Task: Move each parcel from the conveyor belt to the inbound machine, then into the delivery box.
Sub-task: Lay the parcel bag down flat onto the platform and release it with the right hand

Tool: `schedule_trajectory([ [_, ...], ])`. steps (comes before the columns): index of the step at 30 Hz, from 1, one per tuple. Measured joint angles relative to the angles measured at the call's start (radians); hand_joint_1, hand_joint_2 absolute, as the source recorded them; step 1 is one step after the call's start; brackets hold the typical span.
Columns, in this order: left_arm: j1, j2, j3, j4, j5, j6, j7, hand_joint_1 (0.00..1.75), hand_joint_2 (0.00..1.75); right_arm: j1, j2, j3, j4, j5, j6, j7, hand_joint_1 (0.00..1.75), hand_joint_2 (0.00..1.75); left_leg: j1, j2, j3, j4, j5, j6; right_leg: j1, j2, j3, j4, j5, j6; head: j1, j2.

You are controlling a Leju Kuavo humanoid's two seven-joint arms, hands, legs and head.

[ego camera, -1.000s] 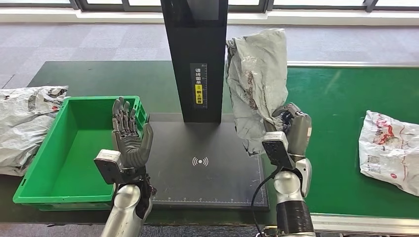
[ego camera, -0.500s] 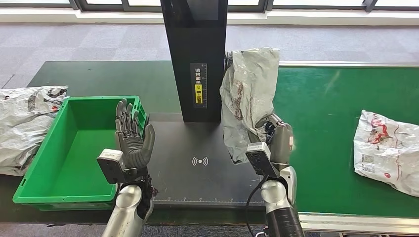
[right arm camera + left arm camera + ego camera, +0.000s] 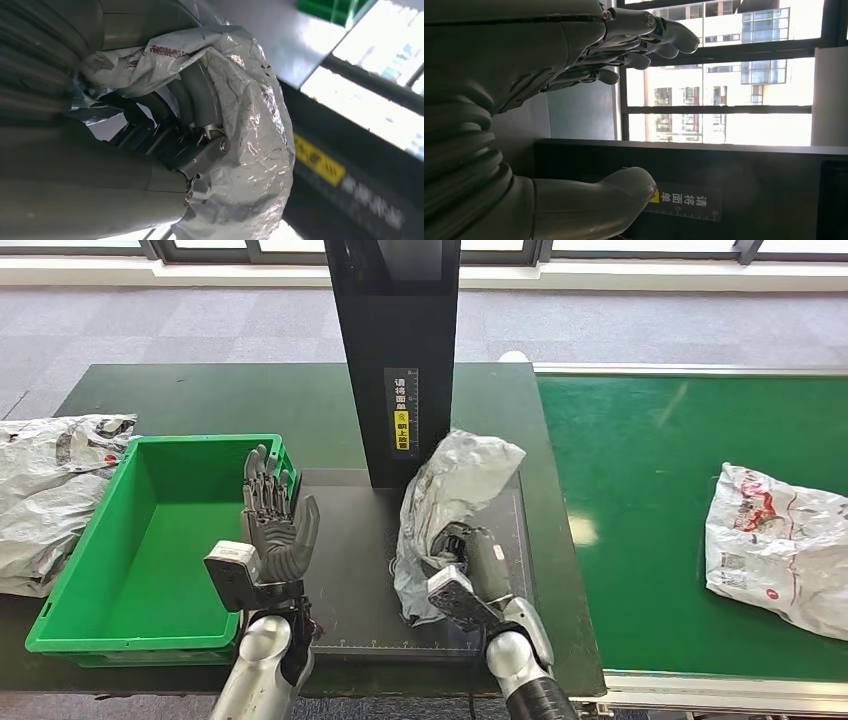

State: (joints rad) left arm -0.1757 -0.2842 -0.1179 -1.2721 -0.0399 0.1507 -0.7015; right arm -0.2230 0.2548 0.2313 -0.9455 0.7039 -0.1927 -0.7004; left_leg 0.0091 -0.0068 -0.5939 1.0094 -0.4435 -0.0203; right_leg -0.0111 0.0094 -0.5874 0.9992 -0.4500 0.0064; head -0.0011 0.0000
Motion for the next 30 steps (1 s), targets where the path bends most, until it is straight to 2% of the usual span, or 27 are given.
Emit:
schedule_trajectory([
  [2, -0.001, 0.0, 0.0, 0.006, 0.001, 0.001, 0.0, 0.0, 1.75, -0.005, 0.0, 0.021, 0.034, 0.004, 0.02, 0.0, 1.75, 1.75, 0.0, 0.0, 0.0, 0.0, 0.0, 0.0, 0.0, 0.0, 0.0, 0.0, 0.0, 0.0, 0.0, 0.0],
  [6, -0.003, 0.0, 0.0, 0.018, -0.001, 0.005, 0.0, 0.0, 1.75, -0.011, 0.0, 0.062, 0.063, -0.023, 0.06, 0.0, 0.0, 1.75, 0.0, 0.0, 0.0, 0.0, 0.0, 0.0, 0.0, 0.0, 0.0, 0.0, 0.0, 0.0, 0.0, 0.0],
  [11, -0.003, 0.0, 0.002, 0.025, -0.002, 0.018, 0.0, 0.0, 1.75, -0.019, -0.001, 0.097, 0.077, -0.065, 0.069, 0.0, 0.0, 1.75, 0.0, 0.0, 0.0, 0.0, 0.0, 0.0, 0.0, 0.0, 0.0, 0.0, 0.0, 0.0, 0.0, 0.0],
  [15, -0.003, 0.0, 0.003, 0.026, -0.004, 0.021, 0.0, 0.0, 1.75, -0.023, -0.001, 0.112, 0.078, -0.087, 0.066, 0.0, 0.0, 0.0, 0.0, 0.0, 0.0, 0.0, 0.0, 0.0, 0.0, 0.0, 0.0, 0.0, 0.0, 0.0, 0.0, 0.0],
  [21, -0.002, 0.0, 0.006, 0.026, -0.004, 0.033, 0.0, 0.0, 1.75, -0.029, -0.001, 0.118, 0.074, -0.144, 0.026, 0.0, 0.0, 0.0, 0.0, 0.0, 0.0, 0.0, 0.0, 0.0, 0.0, 0.0, 0.001, 0.0, 0.0, 0.0, 0.0, 0.0],
  [27, -0.001, 0.0, 0.01, 0.022, -0.005, 0.048, 0.0, 0.0, 1.75, -0.033, -0.001, 0.098, 0.04, -0.165, -0.188, 0.0, 0.0, 0.0, 0.0, -0.001, 0.0, 0.0, 0.0, 0.0, 0.0, 0.0, 0.001, 0.0, 0.0, 0.0, 0.0, 0.0],
  [30, 0.0, 0.0, 0.011, 0.02, -0.005, 0.054, 0.0, 0.0, 1.75, -0.031, -0.002, 0.073, 0.016, -0.17, -0.237, 0.0, 0.0, 0.0, 0.0, 0.0, 0.0, 0.0, 0.0, 0.0, 0.0, 0.0, 0.0, 0.0, 0.0, 0.0, 0.0, 0.0],
])
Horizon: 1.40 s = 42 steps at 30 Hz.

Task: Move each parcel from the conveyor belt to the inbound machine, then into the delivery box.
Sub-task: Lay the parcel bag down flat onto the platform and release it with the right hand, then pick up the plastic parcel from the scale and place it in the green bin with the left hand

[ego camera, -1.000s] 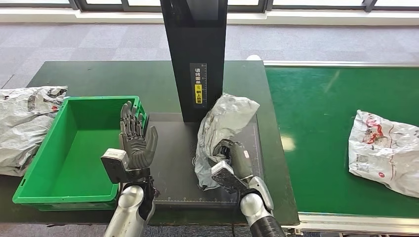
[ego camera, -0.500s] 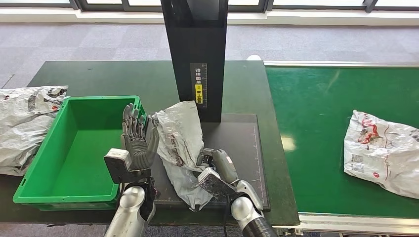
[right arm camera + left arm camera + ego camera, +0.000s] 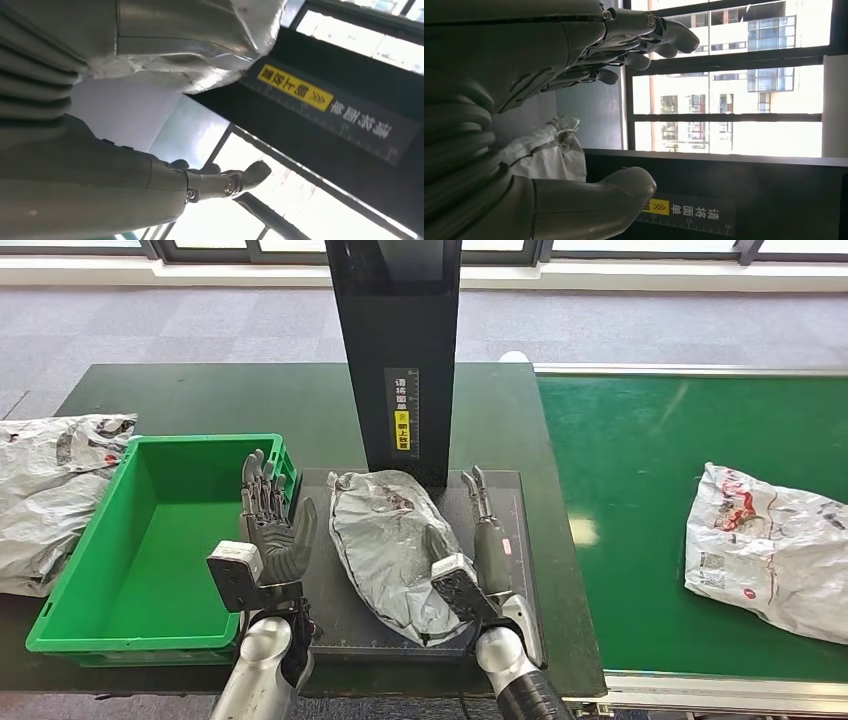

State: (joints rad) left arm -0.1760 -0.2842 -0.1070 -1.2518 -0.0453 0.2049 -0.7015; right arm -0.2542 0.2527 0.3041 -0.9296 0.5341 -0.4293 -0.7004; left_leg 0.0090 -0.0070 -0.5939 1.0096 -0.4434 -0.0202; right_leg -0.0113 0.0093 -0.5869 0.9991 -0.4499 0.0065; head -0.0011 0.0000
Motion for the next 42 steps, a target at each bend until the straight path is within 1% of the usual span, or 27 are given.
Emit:
schedule_trajectory([
  [4, 0.0, 0.0, 0.0, -0.002, 0.0, 0.008, 0.0, 0.0, 1.75, 0.0, 0.0, -0.027, -0.013, 0.0, -0.02, 0.0, 0.0, 0.0, 0.0, 0.0, 0.0, 0.0, 0.0, 0.0, 0.0, 0.0, 0.0, 0.0, 0.0, 0.0, 0.0, 0.0],
  [10, 0.0, 0.0, 0.001, -0.003, 0.0, 0.013, 0.0, 0.0, 1.75, 0.001, 0.0, -0.05, -0.018, 0.0, -0.026, 0.0, 0.0, 0.0, 0.0, 0.0, 0.0, 0.0, 0.0, 0.0, 0.0, 0.0, 0.0, 0.0, 0.0, 0.0, 0.0, 0.0],
  [14, 0.001, 0.0, 0.001, -0.005, -0.002, 0.016, 0.0, 0.0, 1.75, 0.002, 0.0, -0.064, -0.019, -0.002, -0.064, 0.0, 0.0, 0.0, 0.0, 0.0, 0.0, 0.0, 0.0, 0.0, 0.0, 0.0, 0.0, 0.0, 0.0, 0.0, 0.0, 0.0],
  [18, 0.001, 0.0, 0.001, -0.005, -0.021, 0.02, 0.0, 0.0, 1.75, 0.019, 0.0, -0.083, -0.04, -0.062, -0.103, 0.0, 0.0, 0.0, 0.0, 0.0, 0.0, 0.0, 0.0, 0.0, 0.0, 0.0, 0.0, 0.0, 0.0, 0.0, 0.0, 0.0],
  [23, -0.002, 0.0, -0.014, 0.0, -0.071, 0.04, 0.0, 0.0, 1.75, 0.059, -0.008, -0.095, -0.135, -0.15, -0.173, 0.0, 0.0, 0.0, 0.0, 0.0, 0.0, 0.0, 0.0, 0.0, 0.0, 0.0, -0.001, 0.0, 0.0, 0.0, 0.0, 0.0],
  [25, -0.01, 0.0, -0.033, 0.023, -0.13, 0.051, 0.0, 0.0, 1.75, 0.083, -0.011, -0.099, -0.195, -0.139, -0.217, 0.0, 0.0, 0.0, -0.001, -0.001, 0.0, 0.0, 0.0, 0.0, 0.0, -0.001, -0.001, -0.001, 0.0, 0.0, 0.0, 0.0],
  [28, -0.034, 0.0, -0.083, 0.113, -0.297, 0.079, 0.012, 0.0, 1.75, 0.119, -0.013, -0.126, -0.328, -0.061, -0.263, -0.001, 0.0, 0.0, -0.001, -0.003, -0.001, 0.0, 0.0, 0.0, -0.001, -0.002, -0.001, -0.001, 0.0, 0.001, 0.0, 0.0],
  [30, -0.047, -0.001, -0.113, 0.166, -0.37, 0.09, 0.02, 0.0, 1.75, 0.131, -0.012, -0.146, -0.4, -0.025, -0.269, -0.001, 0.0, 0.0, -0.001, 0.0, -0.001, 0.0, 0.0, 0.001, -0.001, 0.0, -0.001, -0.001, 0.0, 0.001, 0.0, 0.0],
  [36, -0.073, -0.006, -0.154, 0.258, -0.428, 0.102, 0.036, 0.0, 1.75, 0.152, -0.012, -0.18, -0.518, -0.001, -0.271, 0.0, 0.0, 0.0, -0.001, 0.002, 0.0, 0.0, -0.001, 0.001, -0.001, 0.002, -0.002, -0.001, 0.001, 0.001, 0.0, 0.0],
  [42, -0.112, -0.018, -0.191, 0.382, -0.608, 0.107, 0.083, 0.0, 1.75, 0.173, -0.009, -0.217, -0.639, 0.049, -0.271, 0.0, 0.0, 0.0, -0.001, 0.002, 0.0, 0.0, -0.001, 0.001, -0.002, 0.003, -0.002, -0.001, 0.001, 0.001, 0.0, 0.0],
])
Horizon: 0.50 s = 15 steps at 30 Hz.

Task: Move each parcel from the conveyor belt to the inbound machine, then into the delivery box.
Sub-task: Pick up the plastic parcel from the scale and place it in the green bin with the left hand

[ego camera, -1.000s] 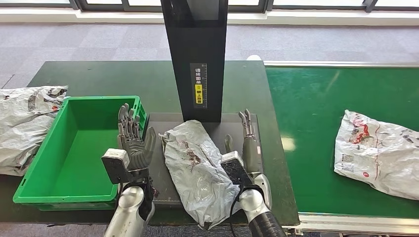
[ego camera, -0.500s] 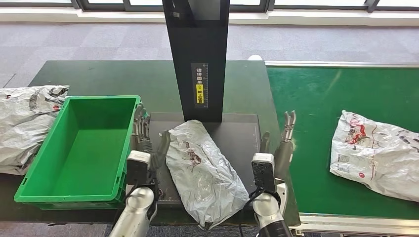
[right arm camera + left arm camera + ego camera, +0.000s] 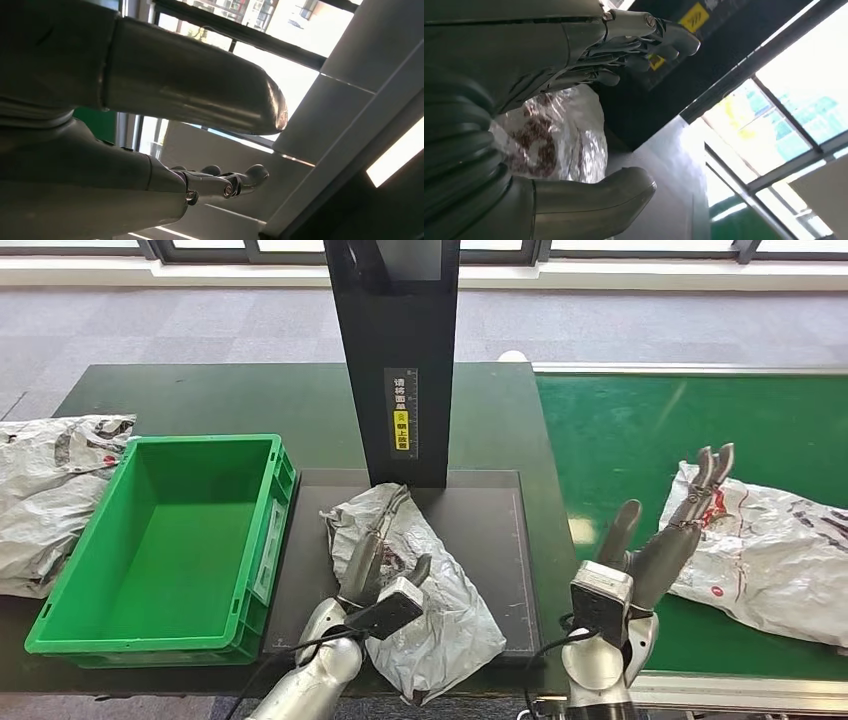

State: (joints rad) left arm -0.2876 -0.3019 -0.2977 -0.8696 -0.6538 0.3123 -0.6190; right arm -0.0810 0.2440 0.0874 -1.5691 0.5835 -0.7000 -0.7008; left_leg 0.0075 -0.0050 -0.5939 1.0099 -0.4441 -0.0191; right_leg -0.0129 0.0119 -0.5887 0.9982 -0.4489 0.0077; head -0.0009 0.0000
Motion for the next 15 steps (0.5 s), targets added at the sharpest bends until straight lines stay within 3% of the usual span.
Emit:
schedule_trajectory([
  [6, -0.024, -0.006, -0.02, 0.087, -0.104, 0.017, 0.08, 0.0, 1.75, 0.009, 0.0, -0.024, -0.045, -0.007, 0.0, 0.0, 0.0, 0.0, 0.0, 0.0, 0.0, 0.0, 0.0, 0.0, 0.0, 0.0, 0.0, 0.0, 0.0, 0.0, 0.0, 0.0],
  [11, -0.026, -0.007, -0.021, 0.094, -0.115, 0.019, 0.093, 0.0, 1.75, 0.009, 0.0, -0.025, -0.047, -0.01, 0.0, 0.0, 0.0, 0.0, 0.0, 0.0, 0.0, 0.0, 0.0, 0.0, 0.0, 0.0, 0.0, 0.0, 0.0, 0.0, 0.0, 0.0],
  [15, -0.043, -0.013, -0.035, 0.156, -0.179, 0.028, 0.171, 0.0, 1.75, 0.011, 0.0, -0.032, -0.056, -0.018, 0.0, 0.0, 0.0, 0.0, 0.0, 0.0, 0.0, 0.0, 0.0, 0.0, 0.0, 0.0, 0.0, 0.0, 0.0, 0.0, 0.0, 0.0],
])
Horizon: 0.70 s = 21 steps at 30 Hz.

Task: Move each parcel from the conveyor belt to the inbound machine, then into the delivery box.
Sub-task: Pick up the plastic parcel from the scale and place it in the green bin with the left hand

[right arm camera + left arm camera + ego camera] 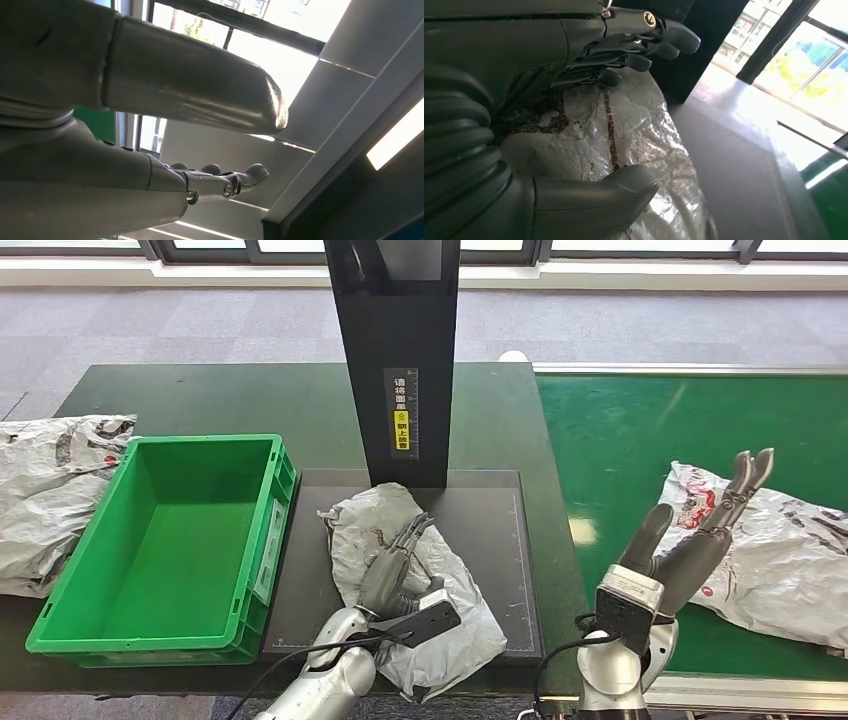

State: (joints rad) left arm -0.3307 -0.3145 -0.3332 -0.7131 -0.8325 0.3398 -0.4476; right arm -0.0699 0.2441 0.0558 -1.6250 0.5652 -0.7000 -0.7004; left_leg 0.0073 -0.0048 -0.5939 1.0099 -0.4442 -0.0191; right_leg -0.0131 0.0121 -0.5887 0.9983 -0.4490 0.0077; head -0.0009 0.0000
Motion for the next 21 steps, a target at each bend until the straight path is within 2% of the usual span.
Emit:
schedule_trajectory([
  [2, -0.022, -0.006, -0.015, 0.054, -0.077, -0.018, 0.1, 0.06, 1.75, 0.0, 0.0, -0.001, -0.002, -0.009, 0.0, 0.0, 0.0, 0.0, 0.0, 0.0, 0.0, 0.0, 0.0, 0.0, 0.0, 0.0, 0.001, 0.0, 0.0, 0.0, 0.0, 0.0],
  [3, -0.034, -0.01, -0.023, 0.082, -0.12, -0.032, 0.153, 0.49, 1.75, 0.0, 0.0, -0.001, -0.002, -0.015, 0.0, 0.0, 0.0, 0.0, 0.0, 0.0, 0.0, 0.0, 0.0, 0.0, 0.0, 0.0, 0.001, 0.0, 0.0, 0.0, 0.0, 0.0],
  [5, -0.05, -0.015, -0.031, 0.117, -0.155, -0.049, 0.197, 1.37, 1.75, 0.0, 0.0, -0.001, -0.002, -0.028, 0.0, 0.0, 0.0, 0.0, 0.0, -0.001, 0.0, 0.0, 0.0, 0.0, 0.0, -0.001, 0.002, 0.0, 0.0, 0.0, 0.0, 0.0],
  [6, -0.056, -0.017, -0.034, 0.13, -0.168, -0.053, 0.21, 1.75, 1.75, 0.0, 0.0, -0.001, -0.002, -0.032, 0.0, 0.0, 0.0, 0.0, 0.0, -0.002, 0.0, 0.0, 0.0, 0.0, 0.0, -0.002, 0.002, 0.0, 0.0, 0.0, 0.0, 0.0],
  [11, -0.078, -0.024, -0.043, 0.176, -0.213, -0.053, 0.264, 1.75, 1.75, 0.0, 0.0, -0.001, -0.002, -0.046, 0.001, 0.0, 0.0, 0.0, 0.0, -0.005, 0.001, 0.0, 0.0, 0.001, 0.0, -0.006, 0.005, 0.0, -0.001, 0.001, 0.0, 0.0],
  [21, -0.093, -0.029, -0.056, 0.197, -0.252, -0.053, 0.305, 1.75, 1.75, 0.0, 0.0, -0.001, -0.001, -0.052, 0.001, 0.0, 0.0, 0.0, 0.0, -0.005, 0.005, 0.0, 0.0, 0.001, -0.001, -0.007, 0.009, 0.0, -0.001, 0.001, 0.0, 0.0],
])
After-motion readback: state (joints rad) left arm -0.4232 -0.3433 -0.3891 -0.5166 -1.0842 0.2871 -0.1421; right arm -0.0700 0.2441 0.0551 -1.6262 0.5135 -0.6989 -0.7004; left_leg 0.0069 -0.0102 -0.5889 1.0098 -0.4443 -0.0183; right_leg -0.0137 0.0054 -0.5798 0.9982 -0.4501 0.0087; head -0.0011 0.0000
